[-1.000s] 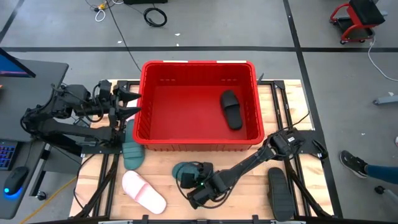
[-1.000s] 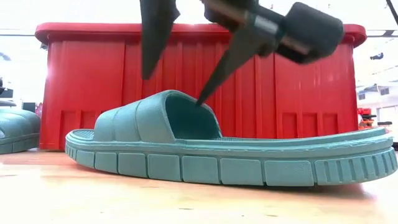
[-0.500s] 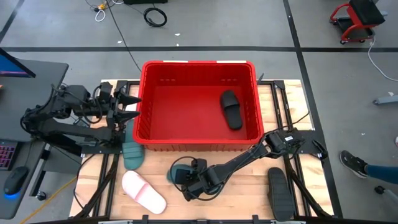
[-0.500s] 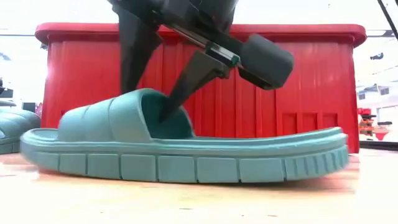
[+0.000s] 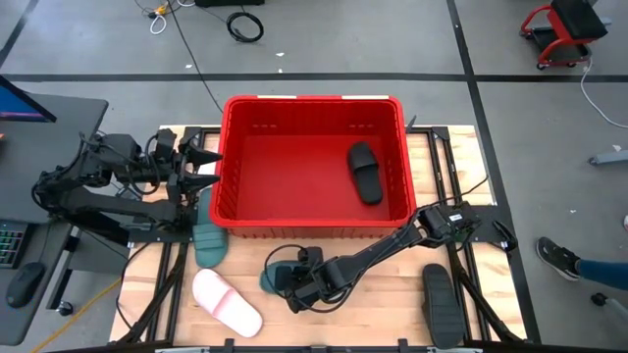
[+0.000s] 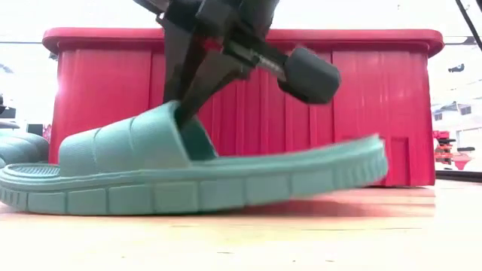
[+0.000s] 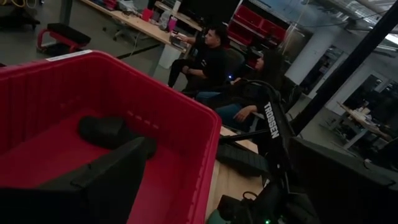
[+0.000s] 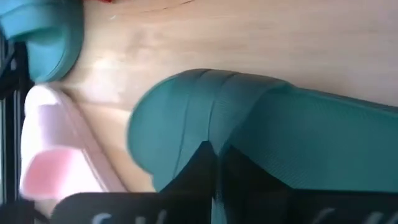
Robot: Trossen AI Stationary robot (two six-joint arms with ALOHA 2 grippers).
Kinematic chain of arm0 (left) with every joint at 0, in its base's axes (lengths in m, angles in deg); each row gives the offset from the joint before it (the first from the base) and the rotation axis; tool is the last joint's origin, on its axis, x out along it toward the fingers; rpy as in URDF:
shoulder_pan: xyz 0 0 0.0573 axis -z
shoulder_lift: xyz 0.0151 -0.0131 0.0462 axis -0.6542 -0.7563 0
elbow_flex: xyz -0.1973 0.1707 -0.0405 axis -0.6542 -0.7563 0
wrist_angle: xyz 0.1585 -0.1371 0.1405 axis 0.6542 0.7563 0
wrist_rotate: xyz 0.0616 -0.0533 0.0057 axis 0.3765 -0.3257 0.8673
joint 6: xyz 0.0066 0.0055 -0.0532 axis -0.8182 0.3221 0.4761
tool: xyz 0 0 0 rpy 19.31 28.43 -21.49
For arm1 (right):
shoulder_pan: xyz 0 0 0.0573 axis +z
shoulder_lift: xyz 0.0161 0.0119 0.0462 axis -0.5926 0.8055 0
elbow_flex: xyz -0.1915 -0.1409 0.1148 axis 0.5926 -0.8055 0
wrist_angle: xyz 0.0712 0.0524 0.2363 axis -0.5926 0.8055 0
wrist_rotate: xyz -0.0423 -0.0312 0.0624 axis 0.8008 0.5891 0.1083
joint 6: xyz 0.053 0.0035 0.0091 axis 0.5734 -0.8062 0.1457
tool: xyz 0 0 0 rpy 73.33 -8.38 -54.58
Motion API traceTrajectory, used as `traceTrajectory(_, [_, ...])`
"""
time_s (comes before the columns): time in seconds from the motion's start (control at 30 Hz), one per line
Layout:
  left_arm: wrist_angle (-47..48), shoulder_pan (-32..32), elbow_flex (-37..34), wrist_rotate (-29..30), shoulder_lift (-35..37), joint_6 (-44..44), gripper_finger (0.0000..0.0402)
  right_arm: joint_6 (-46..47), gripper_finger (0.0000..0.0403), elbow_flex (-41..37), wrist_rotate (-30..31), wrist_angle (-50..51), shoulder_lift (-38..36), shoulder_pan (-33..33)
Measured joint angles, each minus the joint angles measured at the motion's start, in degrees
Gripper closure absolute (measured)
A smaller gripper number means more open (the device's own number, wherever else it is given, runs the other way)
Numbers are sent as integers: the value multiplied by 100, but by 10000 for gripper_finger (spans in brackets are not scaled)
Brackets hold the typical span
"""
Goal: Pick and place slides into bin
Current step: Put the right green slide into the red bin
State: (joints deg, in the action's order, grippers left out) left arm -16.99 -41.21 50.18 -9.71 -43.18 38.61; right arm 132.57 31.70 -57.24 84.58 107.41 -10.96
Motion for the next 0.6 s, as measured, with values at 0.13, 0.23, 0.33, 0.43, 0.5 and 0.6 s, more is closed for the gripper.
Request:
traceTrajectory(0.13, [9,0,0,0,-1,-9,5,-480,382,4,-243,-24,-301,64])
traceTrajectory(0.23, [7,0,0,0,1,-9,5,-1257,388,9,-445,-82,-721,154])
traceTrajectory(0.33, [6,0,0,0,0,-9,5,-2329,392,11,-642,-92,-1274,222])
traceTrajectory(0.43, [-8,0,0,2,1,-7,5,-3390,390,11,-742,-233,-1894,228])
traceTrajectory(0.5, [-7,0,0,2,1,-42,5,-4099,390,18,-689,-361,-2319,219])
traceTrajectory(0.6, [-16,1,0,4,1,-127,5,-5031,392,22,-285,-350,-2902,148])
